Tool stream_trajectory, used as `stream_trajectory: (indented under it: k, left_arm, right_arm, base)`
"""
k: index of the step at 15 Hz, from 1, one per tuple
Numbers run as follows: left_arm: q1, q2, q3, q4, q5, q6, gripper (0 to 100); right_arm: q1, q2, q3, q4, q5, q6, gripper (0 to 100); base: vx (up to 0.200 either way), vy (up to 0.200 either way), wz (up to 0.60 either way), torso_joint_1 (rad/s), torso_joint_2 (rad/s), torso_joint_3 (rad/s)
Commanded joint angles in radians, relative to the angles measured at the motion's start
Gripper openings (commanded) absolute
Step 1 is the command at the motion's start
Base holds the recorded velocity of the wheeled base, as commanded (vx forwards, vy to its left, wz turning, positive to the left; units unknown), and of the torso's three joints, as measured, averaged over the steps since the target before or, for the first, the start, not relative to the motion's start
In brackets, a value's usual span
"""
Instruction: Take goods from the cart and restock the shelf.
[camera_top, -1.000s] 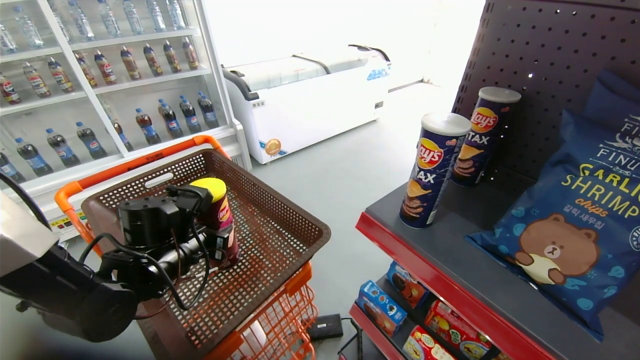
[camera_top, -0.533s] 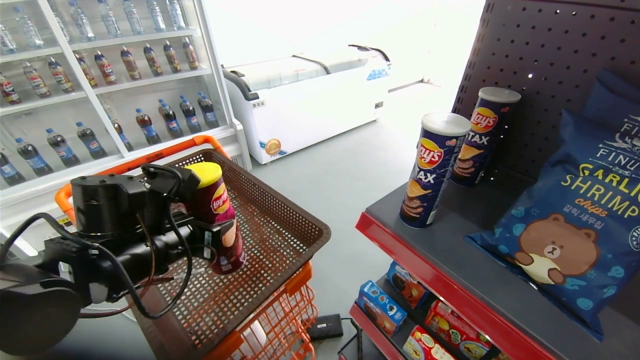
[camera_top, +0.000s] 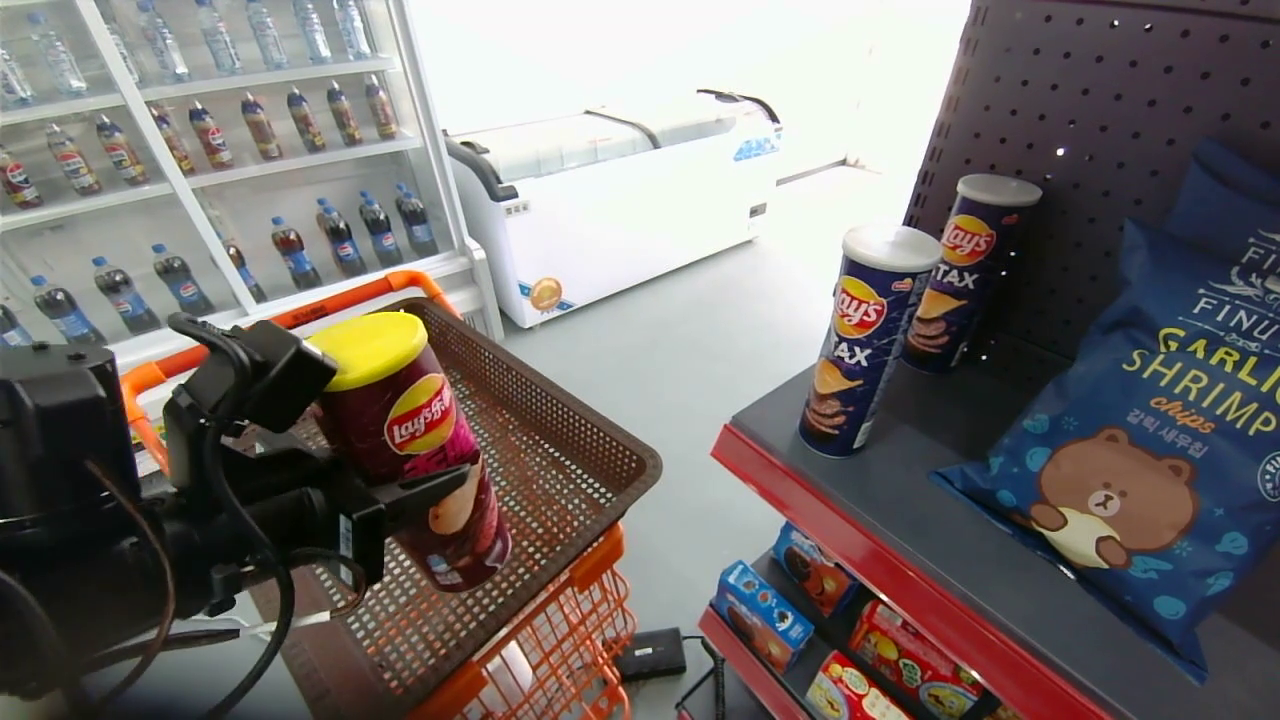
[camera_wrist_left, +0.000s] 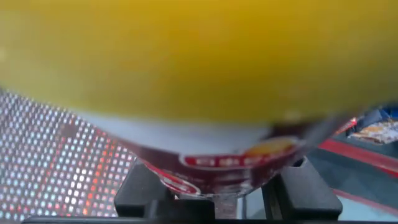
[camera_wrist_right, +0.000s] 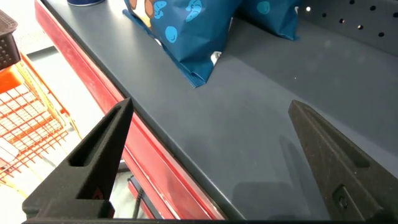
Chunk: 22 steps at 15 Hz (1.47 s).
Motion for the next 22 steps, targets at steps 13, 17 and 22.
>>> stream_trajectory:
  k: [13,17,22]
  left_arm:
    - [-0.077,-0.056,-0.024,0.001,-0.293,0.007,0]
    - [-0.103,-0.023,-0.024,-0.007,-0.374,0.016,0]
    - [-0.165,-0.012,-0.016,-0.007,-0.409,0.034,0]
  right_arm:
    - [0.001,0.002,0.000,0.000,0.001,-0.002,100]
    - [0.001,0.002,0.000,0.000,0.001,-0.002,100]
    - [0.001,0.002,0.000,0.000,0.003,-0.002,100]
  base:
    - [0.000,0.000,0.00,0.000,0.00,0.000]
    - [0.000,0.000,0.00,0.000,0.00,0.000]
    - [0.000,0.000,0.00,0.000,0.00,0.000]
